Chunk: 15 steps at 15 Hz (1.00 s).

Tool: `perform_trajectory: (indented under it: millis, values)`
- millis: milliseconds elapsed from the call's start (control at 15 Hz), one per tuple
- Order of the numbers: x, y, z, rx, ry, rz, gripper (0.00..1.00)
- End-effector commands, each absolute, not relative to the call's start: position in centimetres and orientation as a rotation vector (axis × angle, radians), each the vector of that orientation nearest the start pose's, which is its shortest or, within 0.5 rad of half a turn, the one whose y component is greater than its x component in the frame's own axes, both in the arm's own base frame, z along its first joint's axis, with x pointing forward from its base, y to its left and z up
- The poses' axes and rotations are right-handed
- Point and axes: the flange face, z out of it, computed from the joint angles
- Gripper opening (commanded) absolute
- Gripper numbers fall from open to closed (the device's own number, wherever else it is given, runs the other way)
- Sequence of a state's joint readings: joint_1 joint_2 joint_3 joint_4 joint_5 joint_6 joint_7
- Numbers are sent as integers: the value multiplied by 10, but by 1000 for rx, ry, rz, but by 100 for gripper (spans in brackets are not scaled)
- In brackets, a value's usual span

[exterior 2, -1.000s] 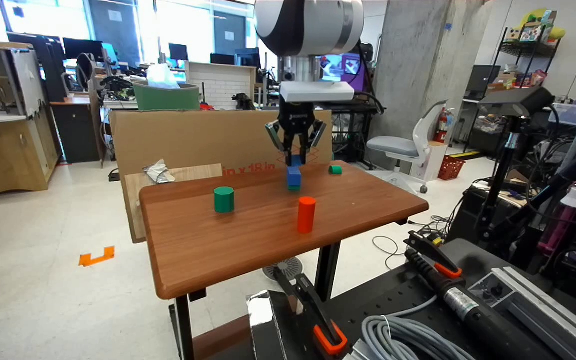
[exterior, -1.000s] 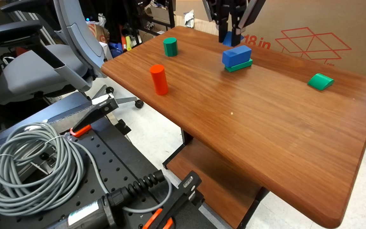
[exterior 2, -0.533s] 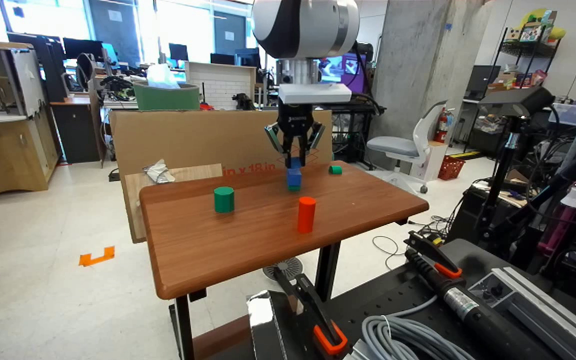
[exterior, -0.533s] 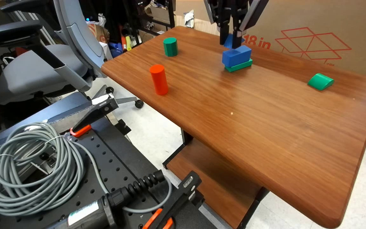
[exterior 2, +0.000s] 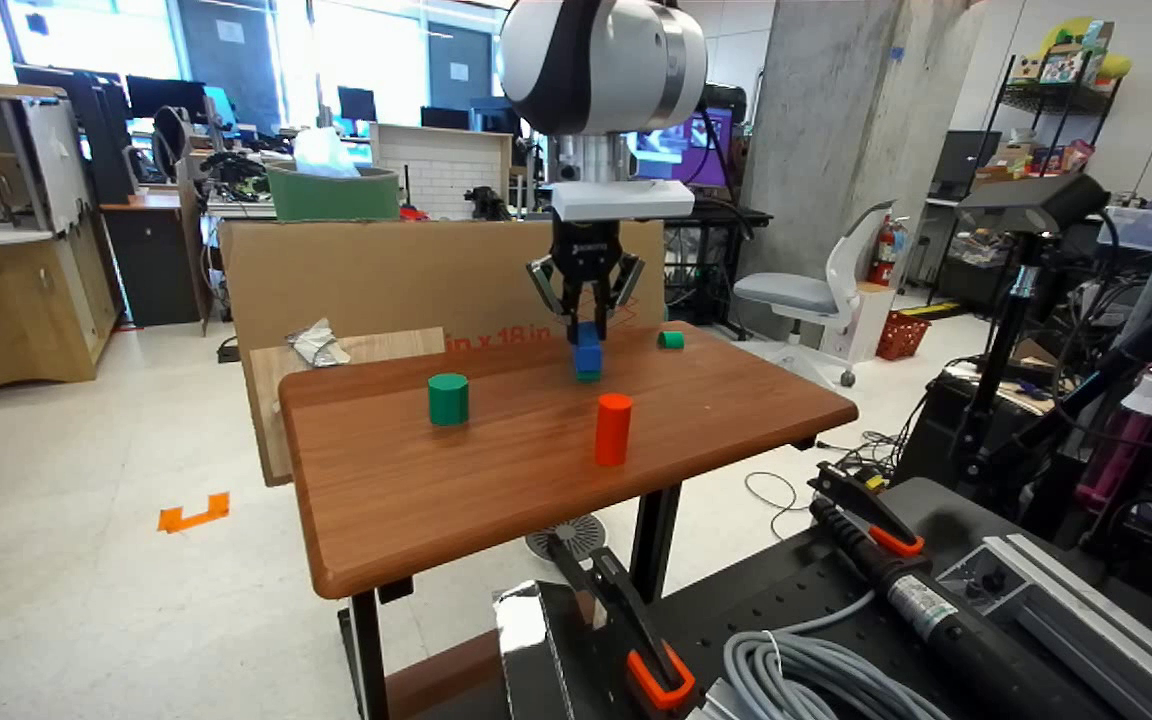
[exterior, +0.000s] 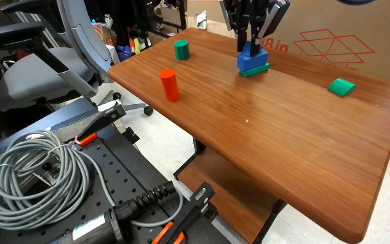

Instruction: Arrange the objects on the table

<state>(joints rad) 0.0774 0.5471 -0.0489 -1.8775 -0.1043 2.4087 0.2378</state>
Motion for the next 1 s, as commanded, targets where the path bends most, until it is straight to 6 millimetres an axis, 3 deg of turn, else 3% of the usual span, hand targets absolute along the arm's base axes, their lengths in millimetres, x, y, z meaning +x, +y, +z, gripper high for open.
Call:
perform_trajectory:
  millis: [0, 67, 267, 467, 667, 867, 933]
  values:
    - [638, 18, 217, -3223, 202, 55, 58]
    - [636, 19, 221, -3218, 197, 53, 60]
    - [630, 22, 237, -3200, 179, 29, 81]
    - [620, 27, 273, -3137, 170, -43, 99]
    - [609, 32, 322, -3113, 241, -77, 100]
    - [596, 22, 365, -3152, 398, -10, 100]
    - [613, 28, 341, -3139, 300, -56, 100]
